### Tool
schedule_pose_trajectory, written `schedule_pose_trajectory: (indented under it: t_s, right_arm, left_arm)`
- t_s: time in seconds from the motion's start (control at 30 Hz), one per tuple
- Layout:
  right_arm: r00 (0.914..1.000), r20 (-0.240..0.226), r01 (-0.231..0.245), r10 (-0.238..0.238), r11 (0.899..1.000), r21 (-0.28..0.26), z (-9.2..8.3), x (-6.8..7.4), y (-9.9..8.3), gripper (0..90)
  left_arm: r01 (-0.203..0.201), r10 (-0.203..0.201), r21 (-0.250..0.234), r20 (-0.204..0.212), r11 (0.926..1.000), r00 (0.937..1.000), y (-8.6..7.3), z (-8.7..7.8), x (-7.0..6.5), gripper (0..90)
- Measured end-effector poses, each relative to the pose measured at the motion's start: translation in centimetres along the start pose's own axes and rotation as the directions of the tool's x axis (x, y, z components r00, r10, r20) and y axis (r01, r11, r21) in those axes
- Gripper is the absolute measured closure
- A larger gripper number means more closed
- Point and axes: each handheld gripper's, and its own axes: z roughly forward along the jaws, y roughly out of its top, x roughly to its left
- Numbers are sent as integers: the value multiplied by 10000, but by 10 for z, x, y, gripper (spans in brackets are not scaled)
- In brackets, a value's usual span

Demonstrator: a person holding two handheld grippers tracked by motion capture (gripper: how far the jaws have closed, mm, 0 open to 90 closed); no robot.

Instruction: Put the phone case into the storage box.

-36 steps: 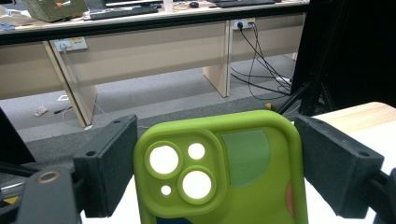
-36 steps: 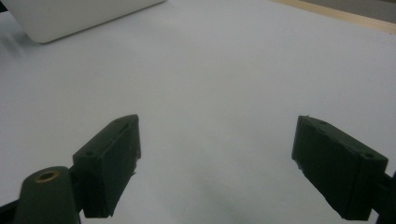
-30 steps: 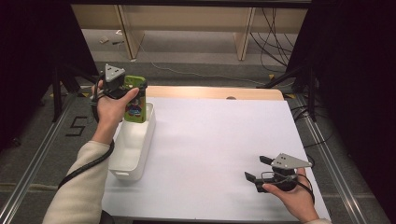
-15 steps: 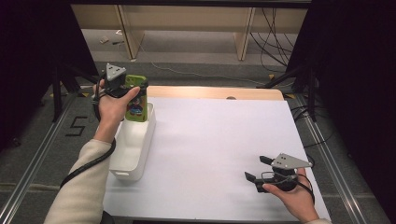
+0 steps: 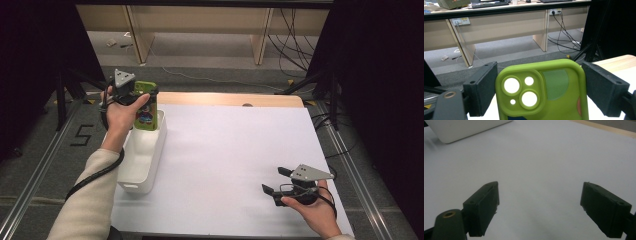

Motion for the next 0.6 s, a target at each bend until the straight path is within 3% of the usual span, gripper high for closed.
schedule_pose_trajectory:
  t_s: [0.6]
  right_arm:
    - [10000,4,-9,9,10000,8,0,0,0,164]
  left_arm:
    - [-8,8,34,-24,10000,10000,-6,6,4,160]
